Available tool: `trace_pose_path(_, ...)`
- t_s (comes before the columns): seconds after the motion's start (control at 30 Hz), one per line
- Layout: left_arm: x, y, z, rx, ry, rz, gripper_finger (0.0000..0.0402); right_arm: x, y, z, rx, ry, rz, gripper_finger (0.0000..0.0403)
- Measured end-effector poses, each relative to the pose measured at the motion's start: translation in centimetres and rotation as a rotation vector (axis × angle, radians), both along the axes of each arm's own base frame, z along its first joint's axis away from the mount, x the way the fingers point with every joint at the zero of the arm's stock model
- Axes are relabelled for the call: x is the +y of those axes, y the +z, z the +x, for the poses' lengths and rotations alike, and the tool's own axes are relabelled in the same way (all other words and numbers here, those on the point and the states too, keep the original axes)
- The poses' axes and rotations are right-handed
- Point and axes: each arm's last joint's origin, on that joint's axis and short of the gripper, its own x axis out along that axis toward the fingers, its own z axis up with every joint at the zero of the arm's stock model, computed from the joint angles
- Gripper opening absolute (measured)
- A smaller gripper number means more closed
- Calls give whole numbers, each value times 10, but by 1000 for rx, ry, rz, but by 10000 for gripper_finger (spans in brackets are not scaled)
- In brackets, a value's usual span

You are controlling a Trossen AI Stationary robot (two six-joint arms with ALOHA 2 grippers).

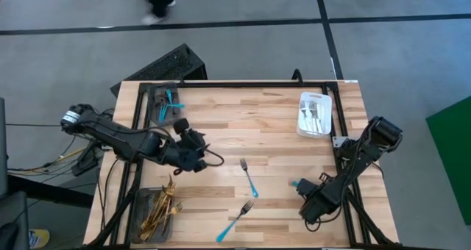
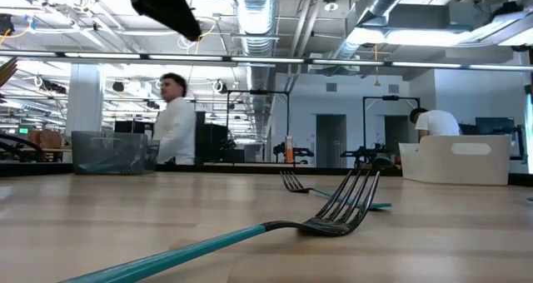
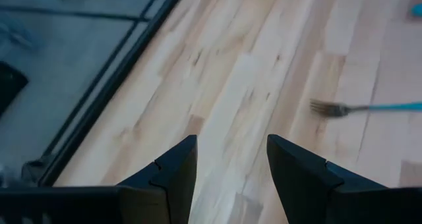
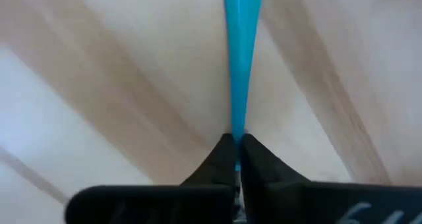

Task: Sort silverware by color (type)
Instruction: Put the blue fork into the top black bin

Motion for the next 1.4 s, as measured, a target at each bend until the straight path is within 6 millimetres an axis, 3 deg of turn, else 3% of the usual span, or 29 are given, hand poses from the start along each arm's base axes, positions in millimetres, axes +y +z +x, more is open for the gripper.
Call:
trace_pose_path(0.3,-16,-10,36,-113,-98,26,171,-21,23,22,-444,-94,-231,17)
trace_pose_path(0.67,-28,-42,79,-143,-221,-5,171,-33,56,49,-808,32,-416,14)
trace_pose_path(0.93,-29,-53,103,-217,-362,-70,171,-44,67,79,-899,150,-586,14)
trace_pose_path(1.23,-3,-47,108,-324,-99,-12,171,-66,77,99,-914,147,-727,14)
trace_pose_path(1.4,9,-46,111,-347,-69,-26,171,-75,81,107,-906,163,-771,14)
